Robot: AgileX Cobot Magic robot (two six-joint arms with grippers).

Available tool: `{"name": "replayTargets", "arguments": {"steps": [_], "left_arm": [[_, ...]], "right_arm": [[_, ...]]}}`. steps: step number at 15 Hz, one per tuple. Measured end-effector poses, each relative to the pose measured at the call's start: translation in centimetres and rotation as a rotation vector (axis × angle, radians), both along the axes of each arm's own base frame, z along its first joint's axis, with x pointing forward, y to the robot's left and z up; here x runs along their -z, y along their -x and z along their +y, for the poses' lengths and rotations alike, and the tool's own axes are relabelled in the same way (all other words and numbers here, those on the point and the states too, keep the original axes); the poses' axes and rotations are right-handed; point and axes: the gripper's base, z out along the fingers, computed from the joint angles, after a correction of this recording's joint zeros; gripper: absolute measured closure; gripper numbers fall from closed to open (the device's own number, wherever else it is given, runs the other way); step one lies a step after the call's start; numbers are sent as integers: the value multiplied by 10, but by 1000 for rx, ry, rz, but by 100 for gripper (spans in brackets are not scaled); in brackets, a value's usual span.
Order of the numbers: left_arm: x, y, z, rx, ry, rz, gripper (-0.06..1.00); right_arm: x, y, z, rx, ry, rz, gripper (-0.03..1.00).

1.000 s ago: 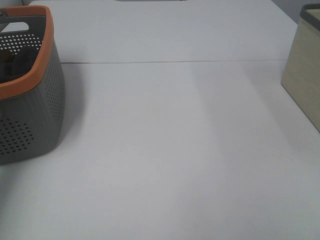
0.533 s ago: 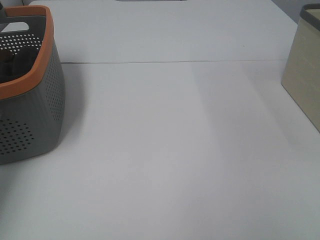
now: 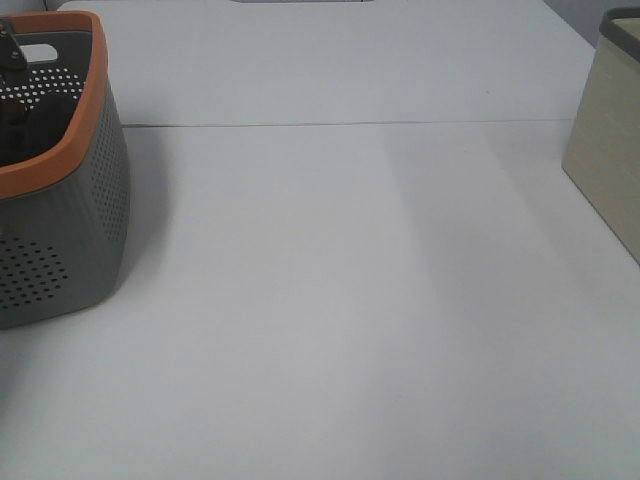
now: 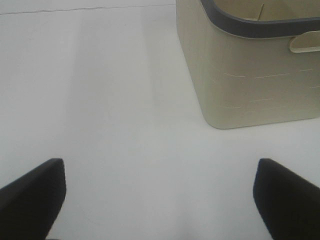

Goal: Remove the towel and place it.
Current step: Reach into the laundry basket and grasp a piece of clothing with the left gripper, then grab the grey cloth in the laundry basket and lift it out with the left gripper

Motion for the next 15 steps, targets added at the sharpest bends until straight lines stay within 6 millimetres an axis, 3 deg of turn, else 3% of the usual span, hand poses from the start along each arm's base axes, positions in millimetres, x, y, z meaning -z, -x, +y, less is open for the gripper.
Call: {"name": "replayTargets", "arguments": {"steps": [4, 9, 13, 15], "left_arm": [[7, -2, 0, 7, 6, 8, 28], [8, 0, 15, -26, 6, 0, 31], [7, -4, 16, -30, 6, -41, 53], [7, -5, 16, -39, 8, -49, 58]], "right_arm": [[0, 0, 0, 0, 0, 0, 6], [0, 0, 0, 0, 0, 0, 6], [0, 0, 0, 0, 0, 0, 6], [0, 0, 0, 0, 0, 0, 6]]}}
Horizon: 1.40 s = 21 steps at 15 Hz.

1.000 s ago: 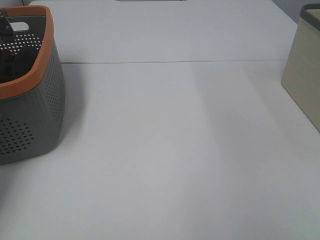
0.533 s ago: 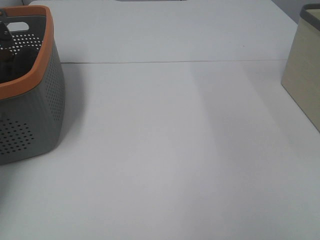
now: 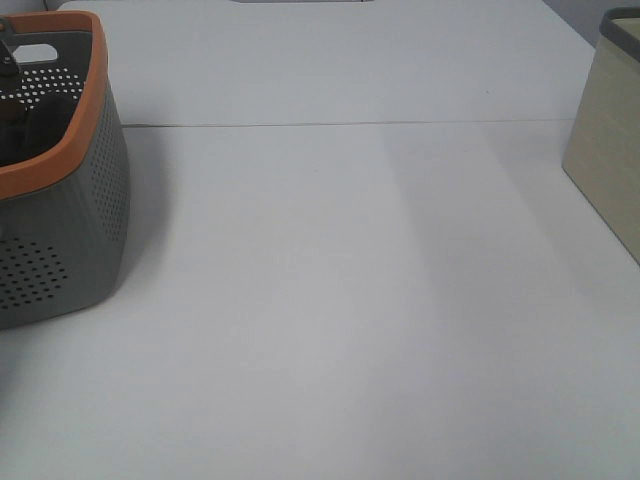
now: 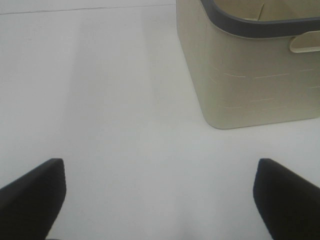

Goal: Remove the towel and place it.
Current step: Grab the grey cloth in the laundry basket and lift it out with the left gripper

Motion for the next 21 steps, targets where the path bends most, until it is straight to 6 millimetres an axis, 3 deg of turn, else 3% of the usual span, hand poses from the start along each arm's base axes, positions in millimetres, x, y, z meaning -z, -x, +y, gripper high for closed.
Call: {"name": "replayTargets", "arguments": {"steps": [5, 8, 12, 14, 18, 21], "left_arm": [[0, 0, 0, -52, 14, -2, 61], [0, 0, 0, -52, 14, -2, 90], [-8, 3, -1, -60, 18, 9, 94], [-36, 9, -2, -75, 30, 8, 94], [-113, 27, -10, -93, 83, -81, 94], [-149, 41, -16, -90, 119, -162, 94]], "right_arm": [[0, 0, 0, 0, 0, 0, 6], [0, 0, 0, 0, 0, 0, 6], [0, 0, 0, 0, 0, 0, 6], [0, 0, 0, 0, 0, 0, 6], [0, 0, 0, 0, 0, 0, 6], [0, 0, 0, 0, 0, 0, 6]]}}
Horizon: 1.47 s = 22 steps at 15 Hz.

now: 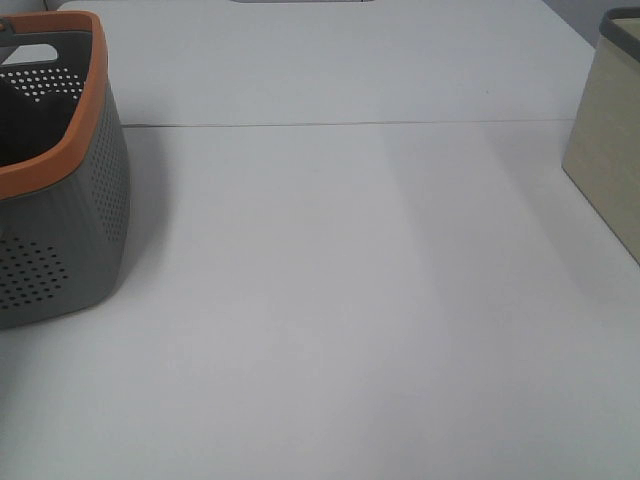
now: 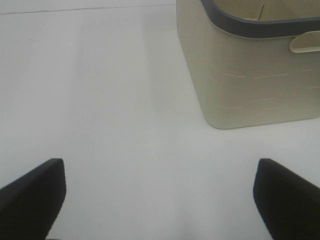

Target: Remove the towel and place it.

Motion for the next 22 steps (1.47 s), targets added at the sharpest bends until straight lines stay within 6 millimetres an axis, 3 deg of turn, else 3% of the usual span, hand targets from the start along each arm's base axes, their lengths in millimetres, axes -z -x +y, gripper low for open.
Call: {"name": "replayTargets", "arguments": {"steps": [3, 4, 9, 10, 13, 15, 17, 22], "left_arm": [[-46, 24, -11, 14, 25, -113, 94], [-53, 28, -13, 18, 30, -132, 94], [-129, 85, -52, 117, 44, -334, 94], [-148, 104, -67, 172, 41, -392, 94], [-161, 114, -77, 207, 42, -436, 94], [-183, 127, -105, 302, 74, -512, 94], [-190, 134, -131, 397, 122, -550, 94], [-198, 147, -182, 626, 147, -664, 94]], "right_arm": [[0, 0, 0, 0, 0, 0, 6], [0, 0, 0, 0, 0, 0, 6], [0, 0, 0, -1, -1, 0, 6], [0, 0, 0, -1, -1, 0, 6], [0, 0, 0, -1, -1, 0, 6], [-2, 0, 1, -41, 42, -17, 6], [-9, -2, 4, -88, 62, -20, 6], [-41, -44, 22, -317, 37, -26, 6]]}}
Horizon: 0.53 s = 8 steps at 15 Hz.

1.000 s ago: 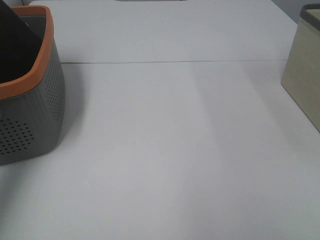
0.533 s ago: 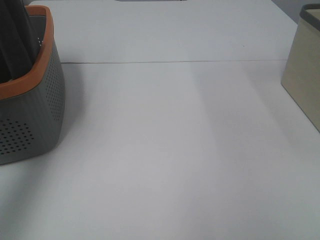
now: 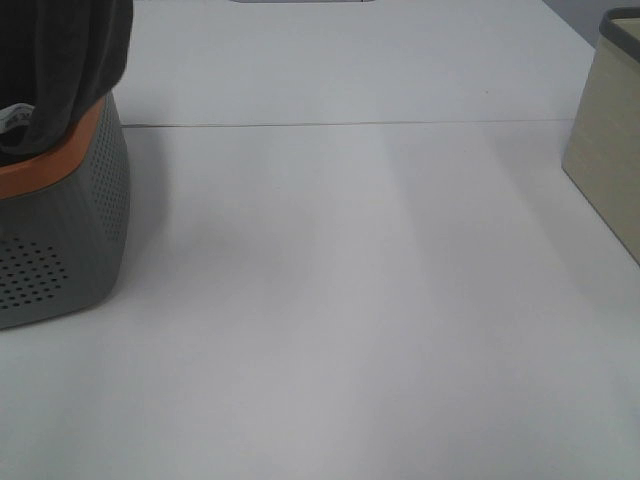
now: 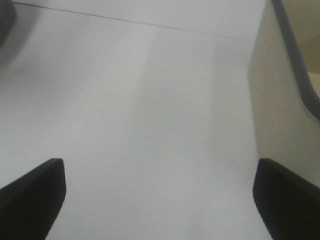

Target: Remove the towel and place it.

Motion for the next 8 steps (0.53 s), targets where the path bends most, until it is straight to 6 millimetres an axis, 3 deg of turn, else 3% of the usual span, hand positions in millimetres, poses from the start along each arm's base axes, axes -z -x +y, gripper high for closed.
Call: {"name": "replayTargets", "arguments": {"steps": [4, 8], "left_arm": [[-12, 14, -38, 133, 30, -162, 94], [1, 17, -73, 271, -38, -182, 94]], "right_arm": [[-15, -47, 18, -136, -163, -4, 6], [-12, -89, 29, -246, -248, 16, 6]]}}
